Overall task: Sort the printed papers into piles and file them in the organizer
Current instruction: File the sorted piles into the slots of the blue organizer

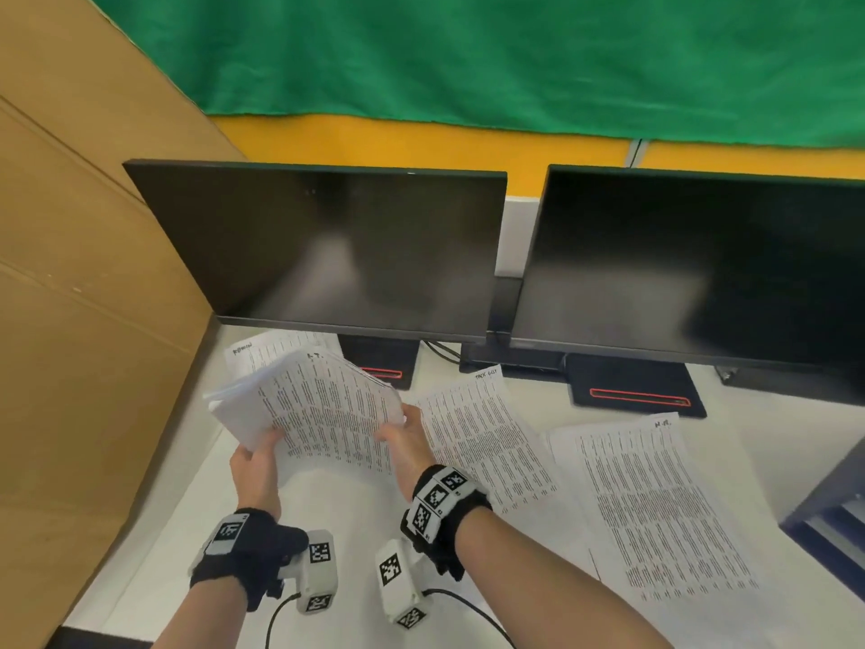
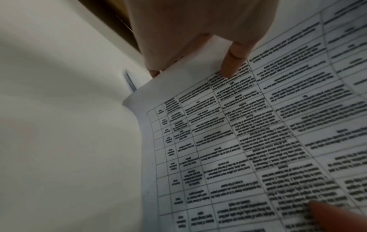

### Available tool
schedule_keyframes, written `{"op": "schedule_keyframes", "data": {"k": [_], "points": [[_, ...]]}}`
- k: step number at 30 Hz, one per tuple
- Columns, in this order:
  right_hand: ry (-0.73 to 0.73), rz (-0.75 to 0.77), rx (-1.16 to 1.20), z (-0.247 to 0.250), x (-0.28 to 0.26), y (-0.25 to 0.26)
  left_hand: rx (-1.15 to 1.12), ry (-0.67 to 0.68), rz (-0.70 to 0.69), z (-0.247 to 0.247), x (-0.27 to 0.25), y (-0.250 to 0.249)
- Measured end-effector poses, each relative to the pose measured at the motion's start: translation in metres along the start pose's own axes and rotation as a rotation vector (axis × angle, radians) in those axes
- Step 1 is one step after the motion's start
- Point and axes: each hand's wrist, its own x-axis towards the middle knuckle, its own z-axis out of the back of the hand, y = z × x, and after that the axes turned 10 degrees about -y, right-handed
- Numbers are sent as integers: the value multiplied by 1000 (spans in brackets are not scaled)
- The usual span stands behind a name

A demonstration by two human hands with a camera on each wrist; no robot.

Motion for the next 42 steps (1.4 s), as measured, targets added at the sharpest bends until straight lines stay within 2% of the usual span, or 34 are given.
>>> {"op": "schedule_keyframes", "data": {"k": [3,7,10,12,14,16,18,23,27,31,34,37,39,42], "points": [[-1,42,2,8,-6,8,14,18,-93,-9,-15,-12],[-202,184,121,51,-22,32,55,121,-287,-45,-54,-34],[-393,359,149,113,-48,56,75,291,-445,-90,-101,-40],[-550,446,92,163,-71,64,103,416,-469,-121,-142,-35],[-713,470,27,218,-94,55,165,591,-451,-150,-185,-19],[-863,432,6,266,-120,34,264,815,-411,-169,-225,6],[-991,330,29,309,-145,1,373,1020,-354,-181,-260,38],[-1219,25,47,385,-189,-94,639,1375,-240,-190,-332,110],[-1312,-154,198,428,-208,-151,818,1562,-208,-199,-371,134],[-1324,-248,298,450,-224,-141,845,1615,-187,-215,-398,129],[-1389,-305,310,484,-221,-128,872,1600,-72,-230,-406,126],[-1370,-365,338,508,-216,-107,872,1653,51,-239,-410,127],[-1321,-327,326,529,-211,-98,874,1704,123,-241,-413,130],[-1225,-245,360,542,-217,-84,886,1711,129,-246,-420,128]]}}
